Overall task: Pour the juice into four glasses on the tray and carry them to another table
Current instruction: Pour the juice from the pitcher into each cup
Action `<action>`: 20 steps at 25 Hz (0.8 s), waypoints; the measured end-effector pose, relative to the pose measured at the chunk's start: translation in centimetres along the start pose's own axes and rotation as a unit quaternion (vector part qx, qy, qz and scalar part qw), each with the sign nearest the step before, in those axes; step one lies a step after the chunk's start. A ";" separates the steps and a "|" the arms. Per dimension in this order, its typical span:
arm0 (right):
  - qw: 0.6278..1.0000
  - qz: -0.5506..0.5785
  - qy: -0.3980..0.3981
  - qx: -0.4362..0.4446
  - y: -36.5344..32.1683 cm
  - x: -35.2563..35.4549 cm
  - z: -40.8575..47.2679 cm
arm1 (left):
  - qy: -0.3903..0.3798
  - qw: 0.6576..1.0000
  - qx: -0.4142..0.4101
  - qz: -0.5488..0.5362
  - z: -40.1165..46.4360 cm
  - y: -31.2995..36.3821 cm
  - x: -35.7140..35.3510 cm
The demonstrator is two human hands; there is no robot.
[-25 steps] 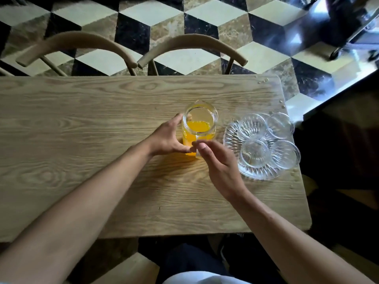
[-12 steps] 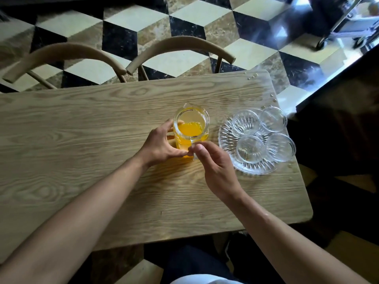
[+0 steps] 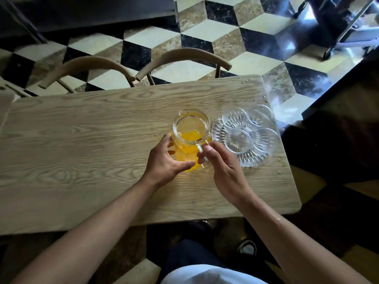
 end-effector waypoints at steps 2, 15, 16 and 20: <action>1.000 0.017 0.002 -0.003 -0.7 1.7 -1.9 | 0.019 1.000 0.011 -0.018 -2.5 1.8 -1.6; 0.999 -0.012 0.040 0.003 -4.4 17.6 -10.9 | 0.086 0.983 0.075 -0.145 -11.7 11.5 -17.6; 0.999 -0.019 0.048 0.001 -4.6 18.6 -11.2 | 0.077 0.983 0.079 -0.150 -11.7 12.0 -18.8; 0.995 -0.031 0.090 -0.014 -4.6 23.0 -11.0 | 0.058 0.976 0.084 -0.190 -10.7 13.8 -23.5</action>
Point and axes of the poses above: each hand's wrist, its own z-axis towards the middle knuckle, its own x-axis out of the back of the hand, y = z × x, the point moved 10 cm from there along z, towards the middle knuckle, and after that the axes turned 4 degrees about -x, right-handed, at the moved point
